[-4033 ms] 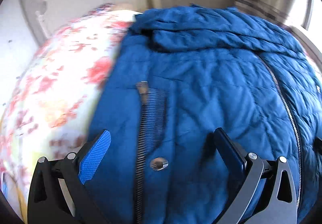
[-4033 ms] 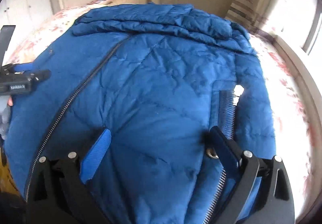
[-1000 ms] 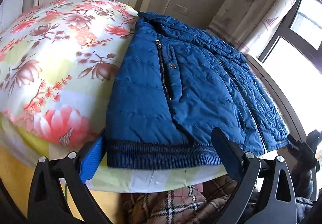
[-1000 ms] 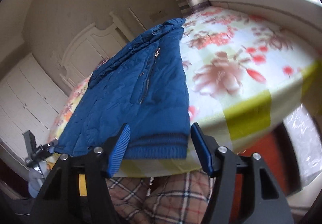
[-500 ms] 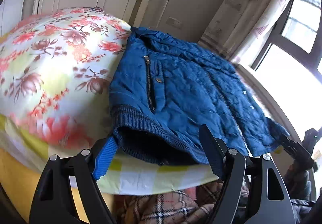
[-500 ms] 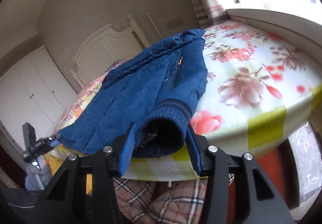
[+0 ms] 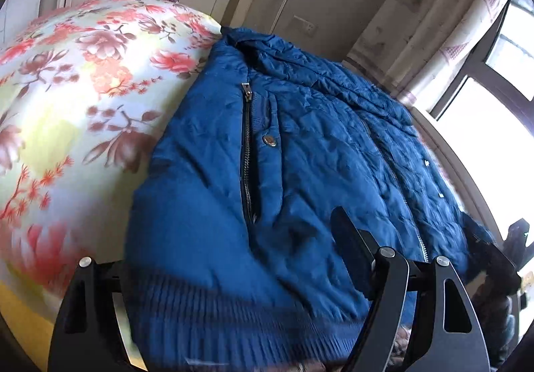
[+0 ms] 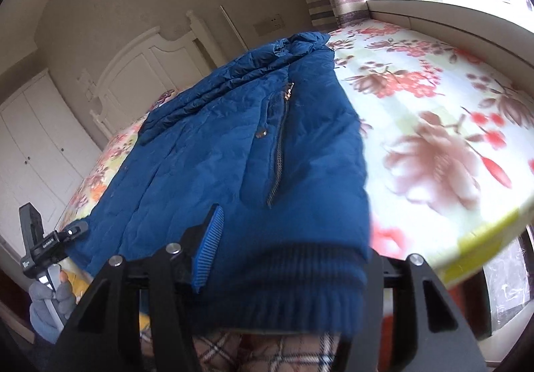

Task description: Fold large clothes

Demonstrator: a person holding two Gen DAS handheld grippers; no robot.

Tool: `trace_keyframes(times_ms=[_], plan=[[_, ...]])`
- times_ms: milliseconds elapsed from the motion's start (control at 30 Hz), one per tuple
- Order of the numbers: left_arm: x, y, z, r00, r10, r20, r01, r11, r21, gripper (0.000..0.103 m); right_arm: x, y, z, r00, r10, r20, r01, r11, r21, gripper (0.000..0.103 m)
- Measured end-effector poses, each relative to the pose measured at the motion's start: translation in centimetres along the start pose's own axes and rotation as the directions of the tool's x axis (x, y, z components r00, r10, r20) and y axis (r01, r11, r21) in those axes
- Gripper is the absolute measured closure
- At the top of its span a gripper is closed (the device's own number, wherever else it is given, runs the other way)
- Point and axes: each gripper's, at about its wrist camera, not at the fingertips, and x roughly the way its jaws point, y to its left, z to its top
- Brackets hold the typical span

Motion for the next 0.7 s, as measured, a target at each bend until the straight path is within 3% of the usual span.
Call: trace_keyframes(times_ms=[67,133,200,367,533,600,700], plan=[[0.5,-0.3,0.2,1.0,0.03,0.003,-0.03,0.999,0.018,0.029,0.9,0.2,0.5,1.0,-0.017,0.01,0.017,1.0,0.008,0.055],[0.5,-0.1,0.0,0.997,0.077,0.012,-0.077,0.997,0.01,0.062,1.1,0.1,0.6,0.999,-0.044,0.02,0.044,0.999,0.012,0.075],[-0.6,0.7,-0.5,0.998,0.043,0.039,-0.043,0.999,-0.007,0.086,0.6,-0.2,0.3,0.998,-0.035,0.05,0.035,0.999,0.009,0.09],[-6.8,1.1,-2.8,0.997,-0.032,0.077,0.029,0.999,0.038,0.088,-2.7,0.2,-1.2,0.996,-0.015,0.09,0.019,0.999,-0.041,0.095],[-14.2,1.8,-6.3,0.989,-0.121,0.079,0.12,0.993,0.023,0.088,-9.2,1.4,-4.3,0.996,0.062,0.066,-0.055,0.994,-0.094,0.095],[-16.9,1.8,-5.9,0.974,-0.193,0.12,0.195,0.981,0.0,0.088,-12.5,2.5,-4.8,0.991,0.113,0.075,-0.106,0.989,-0.1,0.095],[-17.9,1.6,-1.6,0.937,-0.309,0.162,0.324,0.943,-0.074,0.087,-15.2,4.5,-2.7,0.978,0.169,0.124,-0.152,0.979,-0.135,0.094]])
